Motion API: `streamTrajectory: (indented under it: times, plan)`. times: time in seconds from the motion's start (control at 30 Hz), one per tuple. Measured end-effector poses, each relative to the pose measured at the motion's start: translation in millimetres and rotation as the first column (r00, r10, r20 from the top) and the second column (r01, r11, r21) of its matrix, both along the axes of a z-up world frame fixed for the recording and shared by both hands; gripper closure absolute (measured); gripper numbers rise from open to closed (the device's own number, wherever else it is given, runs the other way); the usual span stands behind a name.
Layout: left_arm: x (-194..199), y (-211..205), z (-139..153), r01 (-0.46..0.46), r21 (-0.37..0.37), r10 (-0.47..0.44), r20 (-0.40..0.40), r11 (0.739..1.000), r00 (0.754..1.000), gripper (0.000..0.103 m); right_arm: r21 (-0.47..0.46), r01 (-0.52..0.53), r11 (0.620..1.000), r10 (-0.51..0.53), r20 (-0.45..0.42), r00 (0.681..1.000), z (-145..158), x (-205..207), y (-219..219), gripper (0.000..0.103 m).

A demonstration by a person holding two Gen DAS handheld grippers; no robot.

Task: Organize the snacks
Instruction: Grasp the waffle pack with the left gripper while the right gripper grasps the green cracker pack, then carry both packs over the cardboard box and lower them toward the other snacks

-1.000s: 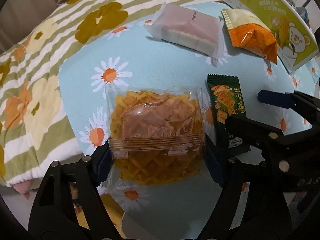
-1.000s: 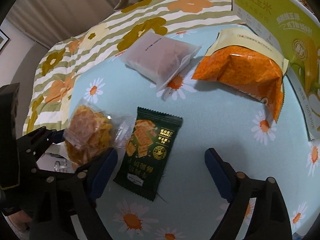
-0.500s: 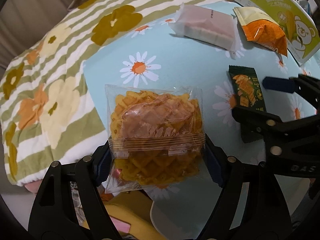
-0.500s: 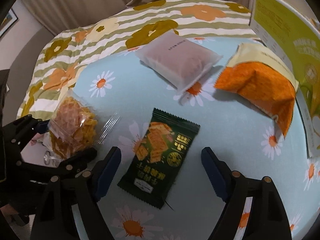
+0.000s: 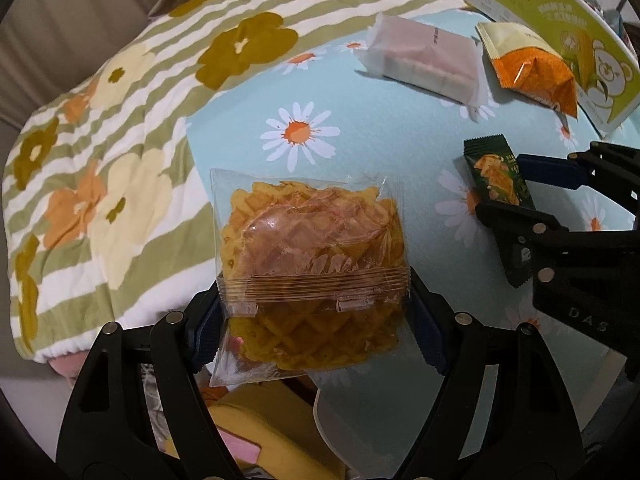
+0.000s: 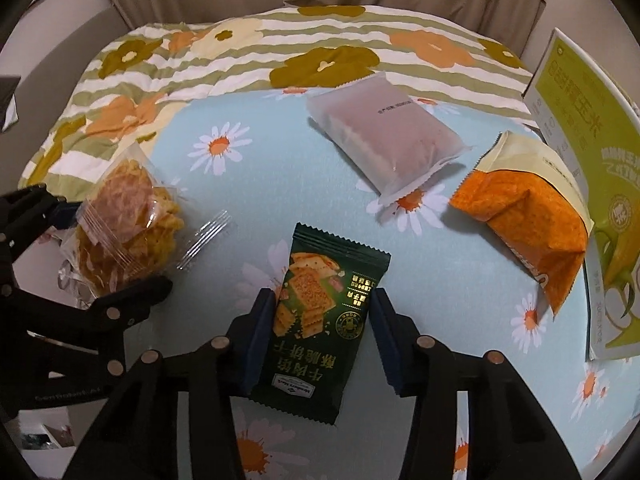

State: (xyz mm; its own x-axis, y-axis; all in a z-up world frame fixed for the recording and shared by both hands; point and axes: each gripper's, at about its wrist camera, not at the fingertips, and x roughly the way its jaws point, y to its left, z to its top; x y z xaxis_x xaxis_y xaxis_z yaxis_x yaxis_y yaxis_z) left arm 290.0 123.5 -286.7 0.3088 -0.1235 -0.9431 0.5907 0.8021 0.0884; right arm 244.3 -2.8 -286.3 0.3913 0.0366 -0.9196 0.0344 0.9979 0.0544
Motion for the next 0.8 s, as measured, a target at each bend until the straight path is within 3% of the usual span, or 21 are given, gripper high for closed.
streamTrajectory:
  times: [0.3, 0.8]
  plan:
    - [1.7, -10.2, 36.0, -0.026, -0.058, 0.028, 0.042, 0.998, 0.999, 0.027, 0.033, 0.027, 0.999, -0.03, 0.092, 0.995, 51.9, -9.5, -18.1, 0.059]
    - [3.7, -72.4, 152.0, -0.109, -0.171, 0.139, 0.175, 0.979, 0.975, 0.027, 0.135, -0.022, 0.991, -0.019, 0.294, 0.956, 172.7, -25.4, -90.8, 0.059]
